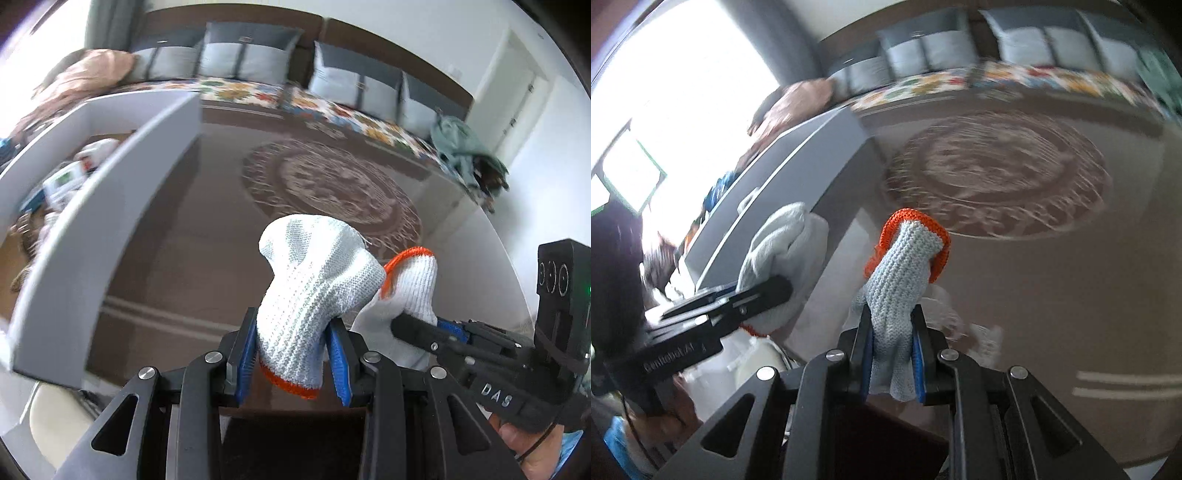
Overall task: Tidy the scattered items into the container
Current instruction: 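Carry both gloves over the cardboard box with both tools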
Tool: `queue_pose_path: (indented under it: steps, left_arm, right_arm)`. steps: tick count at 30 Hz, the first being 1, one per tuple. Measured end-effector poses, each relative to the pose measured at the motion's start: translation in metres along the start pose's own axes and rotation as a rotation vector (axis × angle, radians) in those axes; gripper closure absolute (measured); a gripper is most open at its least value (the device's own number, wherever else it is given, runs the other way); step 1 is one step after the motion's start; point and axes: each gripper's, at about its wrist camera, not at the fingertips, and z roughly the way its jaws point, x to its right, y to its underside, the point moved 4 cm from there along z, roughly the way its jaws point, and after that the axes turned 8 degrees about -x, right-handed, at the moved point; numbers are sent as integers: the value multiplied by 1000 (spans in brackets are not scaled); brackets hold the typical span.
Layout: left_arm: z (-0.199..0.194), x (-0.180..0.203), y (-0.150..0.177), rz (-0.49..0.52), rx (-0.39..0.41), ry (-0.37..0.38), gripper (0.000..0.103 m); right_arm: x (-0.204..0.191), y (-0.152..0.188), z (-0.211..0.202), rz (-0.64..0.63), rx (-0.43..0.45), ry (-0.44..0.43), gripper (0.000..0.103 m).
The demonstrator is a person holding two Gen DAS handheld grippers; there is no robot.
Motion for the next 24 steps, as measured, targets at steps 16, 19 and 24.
queue_pose_path:
  steps: [16, 19, 24]
  left_arm:
    - [-98, -168, -28, -308, 176, -113, 68]
    - [-114, -206, -49, -375, 224, -151, 68]
    - [-131, -272, -84, -482, 280, -240, 68]
  right_arm:
    - [-177, -91, 45, -426, -14, -119, 85]
    - [-223, -127, 50, -513, 27, -147, 85]
    - [-284, -182, 80, -560, 48, -172, 85]
